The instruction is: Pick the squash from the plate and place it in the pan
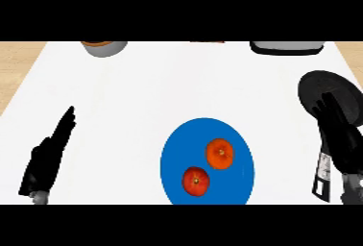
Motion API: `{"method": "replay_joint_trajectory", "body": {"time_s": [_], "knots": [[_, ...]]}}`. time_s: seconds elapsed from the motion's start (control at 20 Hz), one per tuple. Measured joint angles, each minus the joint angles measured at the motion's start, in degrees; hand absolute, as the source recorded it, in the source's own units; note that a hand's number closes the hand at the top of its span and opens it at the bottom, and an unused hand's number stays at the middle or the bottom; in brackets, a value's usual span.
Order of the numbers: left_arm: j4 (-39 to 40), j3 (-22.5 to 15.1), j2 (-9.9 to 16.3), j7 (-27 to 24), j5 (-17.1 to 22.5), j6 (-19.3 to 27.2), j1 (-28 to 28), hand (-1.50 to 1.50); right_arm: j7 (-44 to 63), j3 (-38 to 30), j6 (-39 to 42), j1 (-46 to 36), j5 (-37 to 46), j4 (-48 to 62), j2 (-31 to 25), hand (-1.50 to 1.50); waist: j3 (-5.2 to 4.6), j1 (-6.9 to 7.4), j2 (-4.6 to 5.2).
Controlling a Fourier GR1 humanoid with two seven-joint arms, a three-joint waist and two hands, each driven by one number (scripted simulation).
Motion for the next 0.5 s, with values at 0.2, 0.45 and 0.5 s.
{"method": "replay_joint_trajectory", "body": {"time_s": [0.2, 0.45, 0.5], "knots": [[-1.3, 0.8, -2.1, 0.0, 2.2, -0.3, -2.6, 0.0, -0.3, 4.1, 8.5, -7.1, -2.4, -3.3, 2.0, 1.5, -0.08, 1.36, 0.4], [-1.9, 2.2, -6.2, 0.1, 7.0, -1.0, -7.0, 0.0, -4.6, 9.4, 21.1, -16.8, 0.0, -5.9, 0.3, 1.5, -0.2, 2.55, 0.81], [-1.6, 3.0, -6.6, 0.0, 8.1, -1.2, -7.5, 0.0, -7.4, 9.5, 23.0, -17.5, 1.5, -5.5, -0.6, 1.5, -0.18, 2.14, 0.85]]}}
